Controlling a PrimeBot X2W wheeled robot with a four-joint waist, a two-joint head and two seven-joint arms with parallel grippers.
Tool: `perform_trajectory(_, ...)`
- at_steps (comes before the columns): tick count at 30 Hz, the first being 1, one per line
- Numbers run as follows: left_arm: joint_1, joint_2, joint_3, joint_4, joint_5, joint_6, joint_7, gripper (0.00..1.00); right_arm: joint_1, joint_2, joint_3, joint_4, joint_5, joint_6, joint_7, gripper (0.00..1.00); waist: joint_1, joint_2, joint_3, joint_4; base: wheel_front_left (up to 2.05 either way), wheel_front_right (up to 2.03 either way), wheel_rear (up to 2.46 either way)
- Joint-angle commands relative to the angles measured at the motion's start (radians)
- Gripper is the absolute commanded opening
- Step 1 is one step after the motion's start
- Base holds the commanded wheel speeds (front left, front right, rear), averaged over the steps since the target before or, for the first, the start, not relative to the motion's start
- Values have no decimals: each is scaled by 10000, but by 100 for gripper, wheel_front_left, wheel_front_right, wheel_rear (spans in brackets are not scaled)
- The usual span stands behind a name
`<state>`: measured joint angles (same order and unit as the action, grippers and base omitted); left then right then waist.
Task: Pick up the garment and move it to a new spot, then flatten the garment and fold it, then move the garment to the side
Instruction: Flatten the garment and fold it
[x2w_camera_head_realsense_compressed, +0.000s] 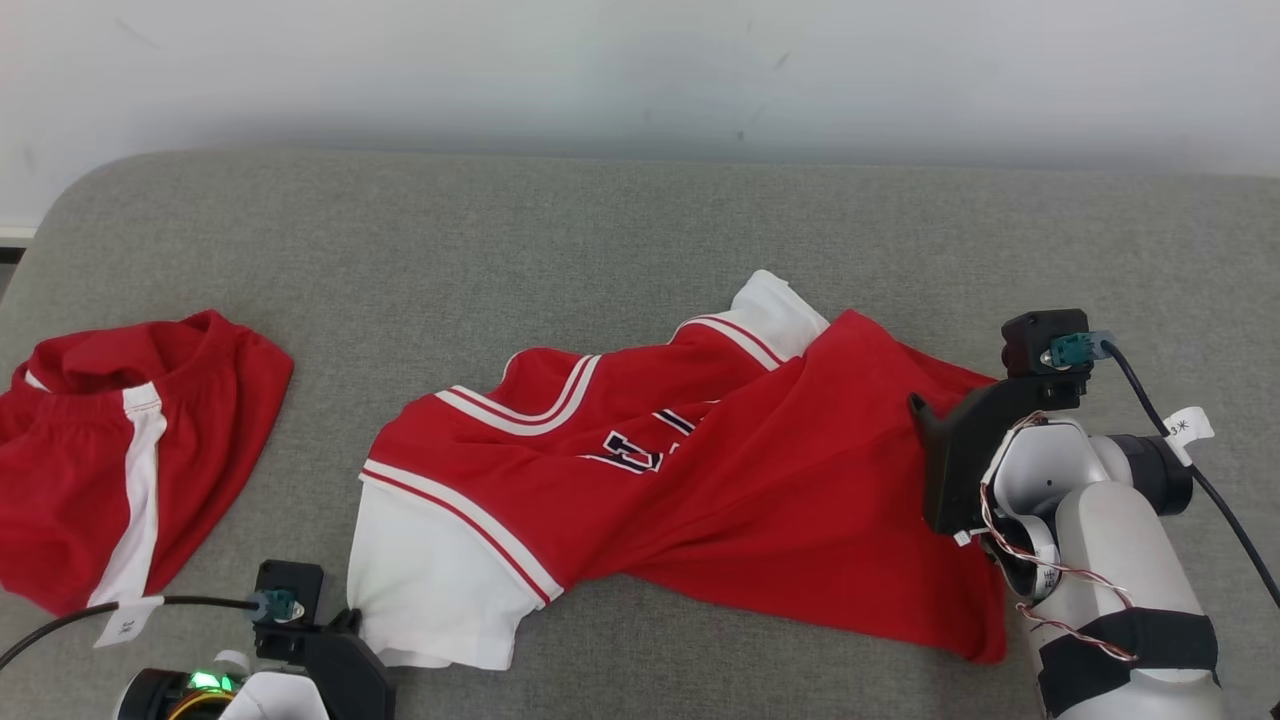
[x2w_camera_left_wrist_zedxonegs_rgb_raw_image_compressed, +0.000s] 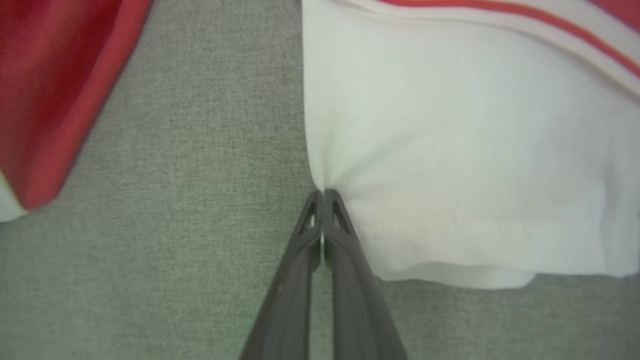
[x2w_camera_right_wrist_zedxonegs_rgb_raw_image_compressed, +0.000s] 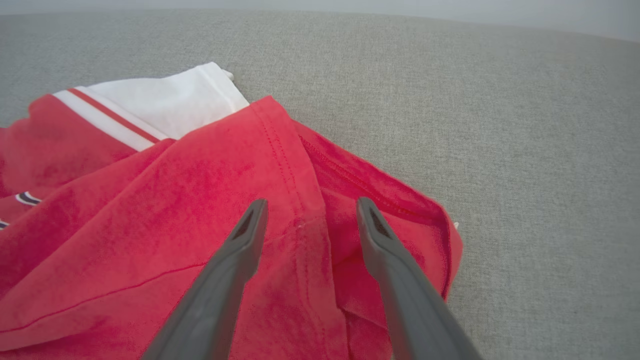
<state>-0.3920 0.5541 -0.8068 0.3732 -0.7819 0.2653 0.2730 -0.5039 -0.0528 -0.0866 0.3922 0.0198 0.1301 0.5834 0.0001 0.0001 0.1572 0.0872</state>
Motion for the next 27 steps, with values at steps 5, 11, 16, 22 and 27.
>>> perform_trajectory(5, 235, -139, -201, -156, 33, 113, 175, 0, -80, -21, 173, 316, -289, 15, 164, 49, -1, -1, 74, 98, 0, 0, 0)
perform_trajectory(11, 341, -54, -160, -420, -26, 274, 233, 0, 17, -71, 215, 215, -467, 15, 512, 50, -1, -1, 63, 25, 0, 0, 0)
perform_trajectory(16, 331, -1, -155, -634, -48, 372, 289, 0, 62, -64, 128, 142, -461, 15, 727, 29, -1, -1, 86, 15, 0, 0, 0)
perform_trajectory(22, 168, -208, 475, -988, -127, 577, -886, 0, -56, -45, 232, -81, -124, 15, 150, 0, -1, -1, 110, 38, 0, 0, 0)
perform_trajectory(27, -223, -490, 2061, -1617, -844, -59, -3302, 0, -658, 0, 242, -733, 1621, 15, -812, 0, -1, -1, 129, -164, 0, 0, 0)
